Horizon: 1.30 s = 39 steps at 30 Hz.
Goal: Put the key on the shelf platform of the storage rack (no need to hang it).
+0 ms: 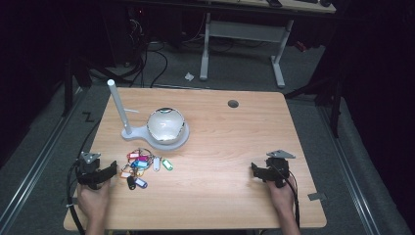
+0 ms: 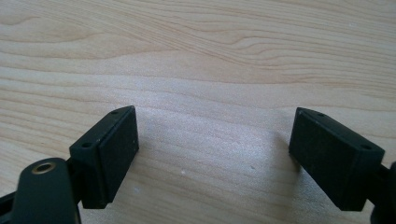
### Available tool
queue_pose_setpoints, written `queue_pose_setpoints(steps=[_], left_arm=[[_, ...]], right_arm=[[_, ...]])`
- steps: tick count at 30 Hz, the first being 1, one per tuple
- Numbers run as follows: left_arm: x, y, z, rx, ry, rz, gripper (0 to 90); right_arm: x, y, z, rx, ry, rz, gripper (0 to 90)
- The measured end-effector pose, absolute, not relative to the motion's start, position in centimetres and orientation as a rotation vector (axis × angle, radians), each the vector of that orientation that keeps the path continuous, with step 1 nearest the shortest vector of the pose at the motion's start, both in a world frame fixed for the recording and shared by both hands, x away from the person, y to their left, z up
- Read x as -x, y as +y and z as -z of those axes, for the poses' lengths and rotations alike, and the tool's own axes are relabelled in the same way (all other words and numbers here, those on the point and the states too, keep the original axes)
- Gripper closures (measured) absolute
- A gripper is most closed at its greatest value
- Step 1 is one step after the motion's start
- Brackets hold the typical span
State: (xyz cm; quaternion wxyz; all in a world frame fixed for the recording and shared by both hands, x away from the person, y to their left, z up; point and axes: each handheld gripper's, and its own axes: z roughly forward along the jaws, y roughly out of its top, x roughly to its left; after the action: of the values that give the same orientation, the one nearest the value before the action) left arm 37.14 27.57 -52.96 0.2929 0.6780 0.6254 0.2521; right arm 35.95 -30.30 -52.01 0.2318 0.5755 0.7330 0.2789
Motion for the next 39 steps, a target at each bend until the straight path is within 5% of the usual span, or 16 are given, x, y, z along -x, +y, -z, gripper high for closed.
queue_pose_setpoints(steps=[39], left_arm=[[-37.06, 27.67, 52.52, -1.780, 1.641, -0.602, 27.0]], right_arm=[[-35.95, -30.29, 52.01, -1.584, 2.015, -0.767, 15.9]])
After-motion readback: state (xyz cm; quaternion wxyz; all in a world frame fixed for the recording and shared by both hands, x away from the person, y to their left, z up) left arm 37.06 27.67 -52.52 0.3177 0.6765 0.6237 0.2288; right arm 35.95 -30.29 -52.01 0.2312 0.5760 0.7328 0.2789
